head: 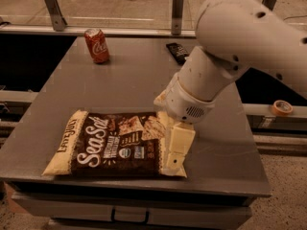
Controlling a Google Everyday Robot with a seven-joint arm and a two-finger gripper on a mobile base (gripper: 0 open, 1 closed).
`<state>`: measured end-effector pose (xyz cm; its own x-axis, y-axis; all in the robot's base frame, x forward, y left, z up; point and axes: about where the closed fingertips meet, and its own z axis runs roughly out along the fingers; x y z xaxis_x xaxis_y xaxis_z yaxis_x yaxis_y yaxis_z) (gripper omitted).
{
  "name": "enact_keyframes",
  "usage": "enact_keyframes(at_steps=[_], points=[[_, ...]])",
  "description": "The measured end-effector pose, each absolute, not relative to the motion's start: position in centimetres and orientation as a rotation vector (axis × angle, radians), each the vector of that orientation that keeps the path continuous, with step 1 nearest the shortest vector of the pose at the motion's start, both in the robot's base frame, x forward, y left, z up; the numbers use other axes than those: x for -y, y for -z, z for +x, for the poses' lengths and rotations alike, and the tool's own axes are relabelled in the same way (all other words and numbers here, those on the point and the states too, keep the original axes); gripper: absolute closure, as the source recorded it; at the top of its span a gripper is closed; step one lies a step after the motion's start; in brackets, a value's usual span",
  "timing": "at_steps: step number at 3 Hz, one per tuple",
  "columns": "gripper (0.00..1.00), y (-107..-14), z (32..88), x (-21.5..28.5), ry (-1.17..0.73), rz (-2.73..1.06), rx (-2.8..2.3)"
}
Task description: Pick brown chip bag
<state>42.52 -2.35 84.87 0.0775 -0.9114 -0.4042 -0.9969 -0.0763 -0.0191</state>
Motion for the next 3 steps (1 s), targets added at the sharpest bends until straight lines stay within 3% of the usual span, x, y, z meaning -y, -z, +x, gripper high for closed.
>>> enact_keyframes(at_steps=[1,3], points=[[0.18,-83.52,42.26,1.17,-0.465,-2.068,-1.895],[0.65,-83.66,42.71,0.85,-0.489,-2.036,-1.892]])
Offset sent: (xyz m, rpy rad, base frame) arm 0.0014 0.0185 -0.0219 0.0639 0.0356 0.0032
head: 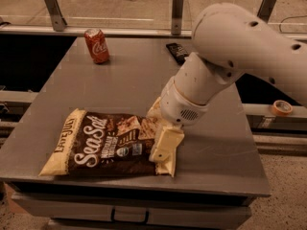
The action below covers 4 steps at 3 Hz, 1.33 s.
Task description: Pick brown chip bag
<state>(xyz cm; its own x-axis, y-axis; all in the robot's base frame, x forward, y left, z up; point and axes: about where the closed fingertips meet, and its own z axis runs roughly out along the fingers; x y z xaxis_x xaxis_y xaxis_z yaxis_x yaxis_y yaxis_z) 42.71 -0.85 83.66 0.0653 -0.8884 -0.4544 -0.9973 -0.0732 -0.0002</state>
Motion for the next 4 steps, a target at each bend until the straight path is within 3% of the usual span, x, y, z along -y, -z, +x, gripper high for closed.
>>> enact_keyframes(at_steps=[1,2,4], points=[[0.88,-85.9,43.6,1.0,-0.483,-1.992,-1.891],[1.0,-90.0,45.7,1.1,-0.484,-1.914,-1.876],[1.0,-99.9,53.5,1.5,-0.466,-1.658,-1.794]])
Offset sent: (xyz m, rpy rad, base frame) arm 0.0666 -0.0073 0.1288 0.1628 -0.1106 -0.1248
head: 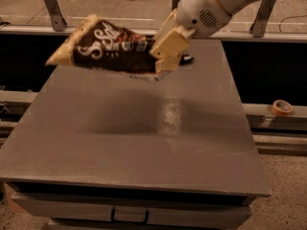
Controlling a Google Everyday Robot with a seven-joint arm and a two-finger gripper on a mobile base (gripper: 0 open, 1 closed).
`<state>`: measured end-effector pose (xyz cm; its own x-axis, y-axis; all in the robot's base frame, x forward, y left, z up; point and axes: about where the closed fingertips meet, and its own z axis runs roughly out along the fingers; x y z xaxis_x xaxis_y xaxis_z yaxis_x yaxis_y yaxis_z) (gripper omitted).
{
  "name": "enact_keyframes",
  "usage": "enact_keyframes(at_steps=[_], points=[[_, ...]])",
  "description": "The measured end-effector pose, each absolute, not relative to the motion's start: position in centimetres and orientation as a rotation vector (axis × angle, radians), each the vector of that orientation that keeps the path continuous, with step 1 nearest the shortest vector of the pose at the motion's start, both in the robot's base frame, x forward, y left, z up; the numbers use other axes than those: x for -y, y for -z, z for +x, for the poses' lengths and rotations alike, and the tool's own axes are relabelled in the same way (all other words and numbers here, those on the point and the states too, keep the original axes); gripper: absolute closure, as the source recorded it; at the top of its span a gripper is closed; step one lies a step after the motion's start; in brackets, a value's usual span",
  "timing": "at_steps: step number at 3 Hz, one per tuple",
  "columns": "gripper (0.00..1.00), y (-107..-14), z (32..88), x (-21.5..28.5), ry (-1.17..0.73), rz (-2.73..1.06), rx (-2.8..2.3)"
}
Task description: Pick brown chip bag
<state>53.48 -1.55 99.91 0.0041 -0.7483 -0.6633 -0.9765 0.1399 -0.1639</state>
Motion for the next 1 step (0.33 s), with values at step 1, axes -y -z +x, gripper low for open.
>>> enact_keyframes(at_steps=[1], points=[[1.0,-101.83,53.95,1.68,-0.446,-1.635,-1.765]])
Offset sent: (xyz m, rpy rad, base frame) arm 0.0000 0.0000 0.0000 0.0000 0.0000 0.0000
